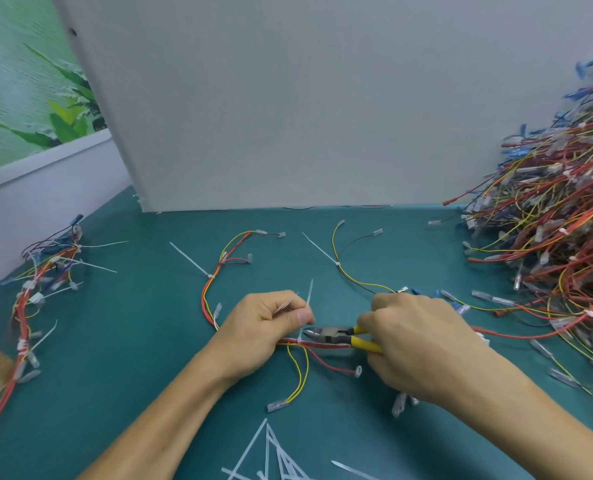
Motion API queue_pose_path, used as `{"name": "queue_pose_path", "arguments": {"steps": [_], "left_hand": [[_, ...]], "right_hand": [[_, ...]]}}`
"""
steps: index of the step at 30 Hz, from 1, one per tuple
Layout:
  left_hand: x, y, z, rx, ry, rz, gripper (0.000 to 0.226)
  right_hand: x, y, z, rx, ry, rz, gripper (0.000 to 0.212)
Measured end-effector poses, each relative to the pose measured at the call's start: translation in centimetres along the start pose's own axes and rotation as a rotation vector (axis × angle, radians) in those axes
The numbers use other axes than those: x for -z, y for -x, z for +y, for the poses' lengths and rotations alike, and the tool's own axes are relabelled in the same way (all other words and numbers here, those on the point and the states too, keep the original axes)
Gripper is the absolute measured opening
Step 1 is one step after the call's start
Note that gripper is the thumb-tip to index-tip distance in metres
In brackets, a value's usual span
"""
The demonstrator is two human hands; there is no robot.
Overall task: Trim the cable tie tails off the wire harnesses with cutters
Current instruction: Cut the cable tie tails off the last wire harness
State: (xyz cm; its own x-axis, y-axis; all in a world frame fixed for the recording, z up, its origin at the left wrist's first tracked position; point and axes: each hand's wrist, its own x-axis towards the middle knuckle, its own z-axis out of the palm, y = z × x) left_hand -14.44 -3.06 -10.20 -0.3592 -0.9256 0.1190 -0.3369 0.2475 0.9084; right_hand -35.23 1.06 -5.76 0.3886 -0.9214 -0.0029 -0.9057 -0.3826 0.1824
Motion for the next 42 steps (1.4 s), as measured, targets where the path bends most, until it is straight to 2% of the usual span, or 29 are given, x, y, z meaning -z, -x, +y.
{"name": "queue_pose_path", "arguments": {"steps": [30,42], "left_hand": [[-0.2,-0.1,0.1,0.007,0.033,0.041,0.017],[-0.3,-0.2,-0.4,0.01,-0.025,0.009,0.017]], "right_hand": [[-1.2,-0.6,-0.7,0.044,-0.051,-0.008,0.018],[-1.5,-0.8,-0.7,0.048,-0.059,-0.042,0.02]]}}
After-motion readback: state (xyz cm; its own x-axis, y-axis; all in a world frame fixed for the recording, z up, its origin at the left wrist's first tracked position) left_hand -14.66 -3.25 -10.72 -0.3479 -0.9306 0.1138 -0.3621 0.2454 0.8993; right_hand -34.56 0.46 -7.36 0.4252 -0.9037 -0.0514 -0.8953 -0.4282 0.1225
